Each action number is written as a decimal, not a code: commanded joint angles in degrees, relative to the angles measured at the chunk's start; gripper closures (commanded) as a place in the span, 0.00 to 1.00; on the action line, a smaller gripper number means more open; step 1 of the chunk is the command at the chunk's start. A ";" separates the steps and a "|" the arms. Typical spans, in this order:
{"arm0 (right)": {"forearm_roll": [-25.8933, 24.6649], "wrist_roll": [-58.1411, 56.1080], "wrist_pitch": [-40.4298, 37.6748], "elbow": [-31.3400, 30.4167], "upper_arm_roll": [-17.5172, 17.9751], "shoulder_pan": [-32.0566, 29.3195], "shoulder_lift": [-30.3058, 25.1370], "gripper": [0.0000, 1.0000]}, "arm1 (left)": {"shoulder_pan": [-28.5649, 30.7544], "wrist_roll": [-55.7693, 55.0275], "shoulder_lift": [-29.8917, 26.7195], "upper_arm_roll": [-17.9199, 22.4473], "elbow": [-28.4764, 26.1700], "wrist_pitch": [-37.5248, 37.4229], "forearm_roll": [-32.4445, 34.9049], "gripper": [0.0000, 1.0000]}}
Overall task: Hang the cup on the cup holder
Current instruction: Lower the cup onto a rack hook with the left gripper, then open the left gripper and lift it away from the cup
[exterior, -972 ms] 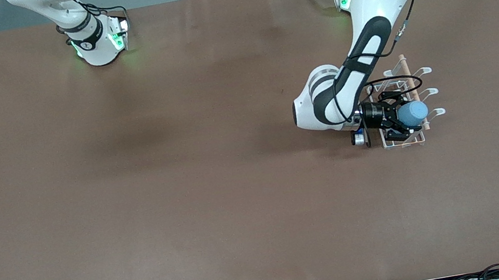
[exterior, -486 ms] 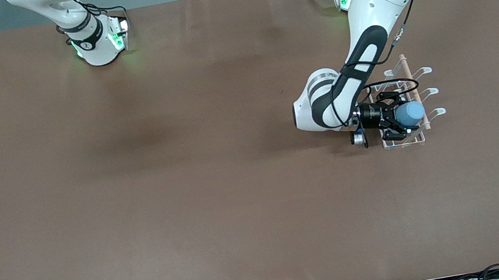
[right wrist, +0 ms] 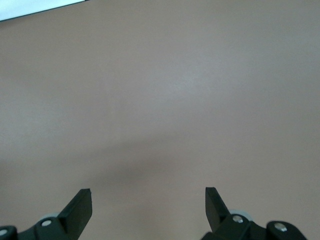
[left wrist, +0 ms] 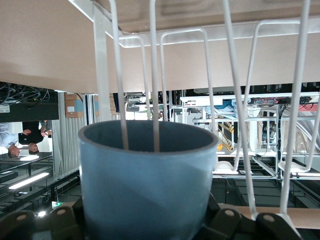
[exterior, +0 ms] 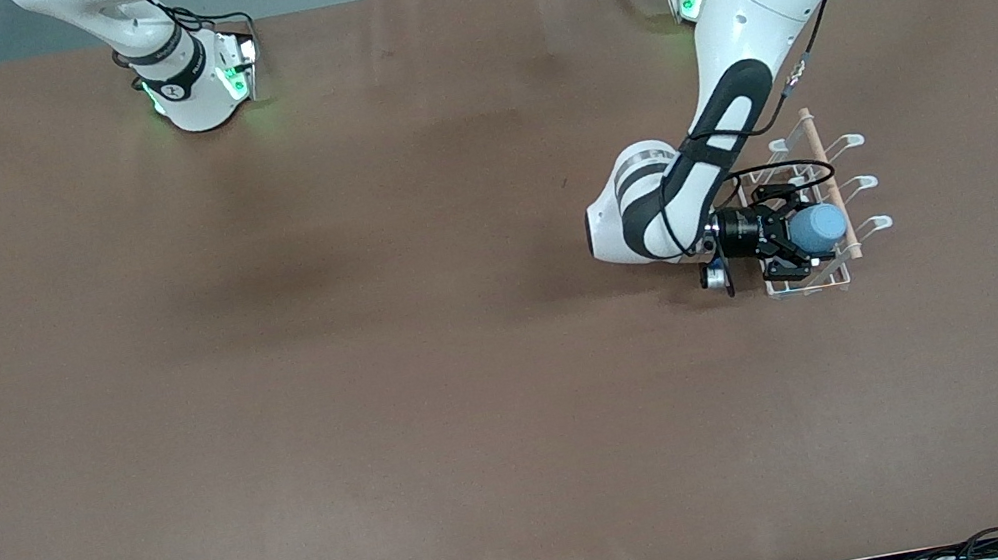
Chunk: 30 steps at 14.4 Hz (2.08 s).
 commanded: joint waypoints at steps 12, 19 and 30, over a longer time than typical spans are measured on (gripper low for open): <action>-0.56 -0.47 -0.39 0.88 -0.01 0.59 0.36 0.00 | 0.91 -0.65 -6.98 -0.72 10.72 -2.73 -9.76 0.00; -0.56 -0.47 -0.39 0.88 -0.01 0.59 0.36 0.00 | 5.48 -11.19 -14.02 -0.37 23.73 -0.90 -24.69 0.00; -3.10 -0.47 -0.39 0.53 0.17 0.94 0.36 0.00 | 9.35 -21.03 -29.31 14.27 24.88 15.36 -59.98 0.00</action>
